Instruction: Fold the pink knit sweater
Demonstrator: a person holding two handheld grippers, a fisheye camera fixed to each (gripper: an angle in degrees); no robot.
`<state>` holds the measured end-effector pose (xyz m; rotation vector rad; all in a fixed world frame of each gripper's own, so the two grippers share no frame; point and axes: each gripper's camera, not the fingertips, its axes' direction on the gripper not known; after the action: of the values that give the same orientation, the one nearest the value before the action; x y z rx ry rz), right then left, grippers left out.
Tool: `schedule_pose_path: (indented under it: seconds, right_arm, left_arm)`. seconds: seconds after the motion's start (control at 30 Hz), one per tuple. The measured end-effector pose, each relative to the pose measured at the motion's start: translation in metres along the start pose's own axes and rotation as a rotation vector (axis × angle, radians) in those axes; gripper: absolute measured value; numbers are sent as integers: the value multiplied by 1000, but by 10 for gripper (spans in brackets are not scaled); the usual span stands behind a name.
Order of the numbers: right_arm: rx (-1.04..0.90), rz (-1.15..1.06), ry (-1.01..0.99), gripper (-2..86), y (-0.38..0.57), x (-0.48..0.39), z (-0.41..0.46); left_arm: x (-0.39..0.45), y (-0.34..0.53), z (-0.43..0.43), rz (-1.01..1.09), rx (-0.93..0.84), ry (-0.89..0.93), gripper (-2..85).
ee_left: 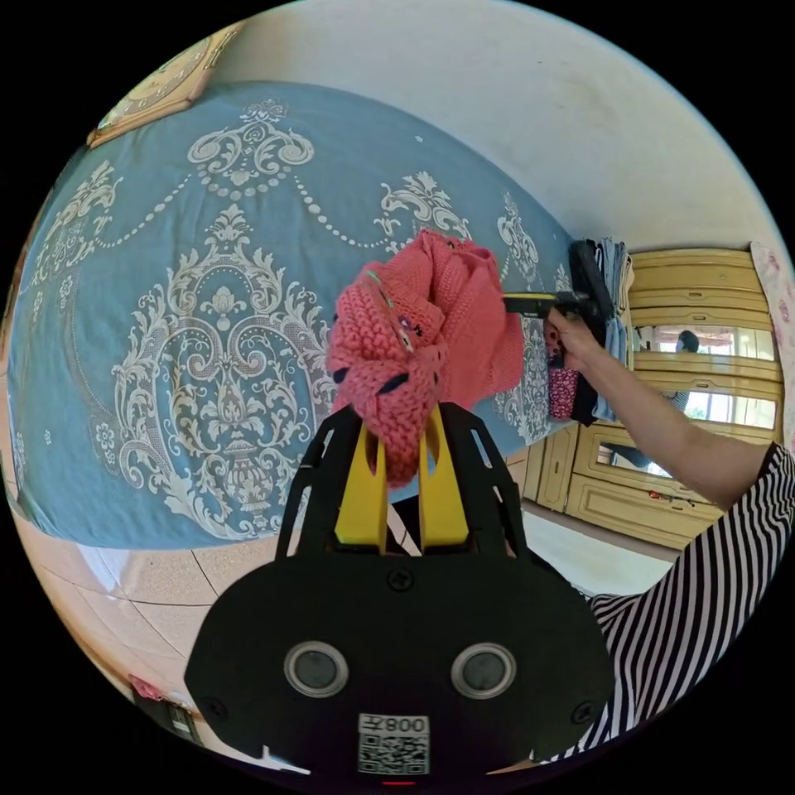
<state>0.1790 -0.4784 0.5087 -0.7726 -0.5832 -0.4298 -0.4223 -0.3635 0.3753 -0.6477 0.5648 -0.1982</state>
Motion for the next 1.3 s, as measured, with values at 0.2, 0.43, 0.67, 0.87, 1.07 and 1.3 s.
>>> schedule_pose_path:
  seconds: [0.2,0.43,0.67,0.87,1.07,1.3]
  right_arm:
    - [-250,23,-136,25,122,-42,45]
    - [66,457,-94,74,133,57,7]
    - [292,387,68,102,-12,117,-35]
    - [157,409,183,100,-77,134,1]
    - [215,330,9,39,-53,109,-7]
    - [378,144,-94,24,49,-5,-107]
  left_arm:
    - [-40,13,-11,-42,-1,-19,69]
    - [-69,28,-15,-61,-8,-42,70]
    - [-92,41,-24,-59,-10,-57,70]
    - [-113,51,-35,-74,10,-64,70]
    - [-130,65,-65,-110,83,-15,66]
    - [-121,102,-160,-23,171,13,63]
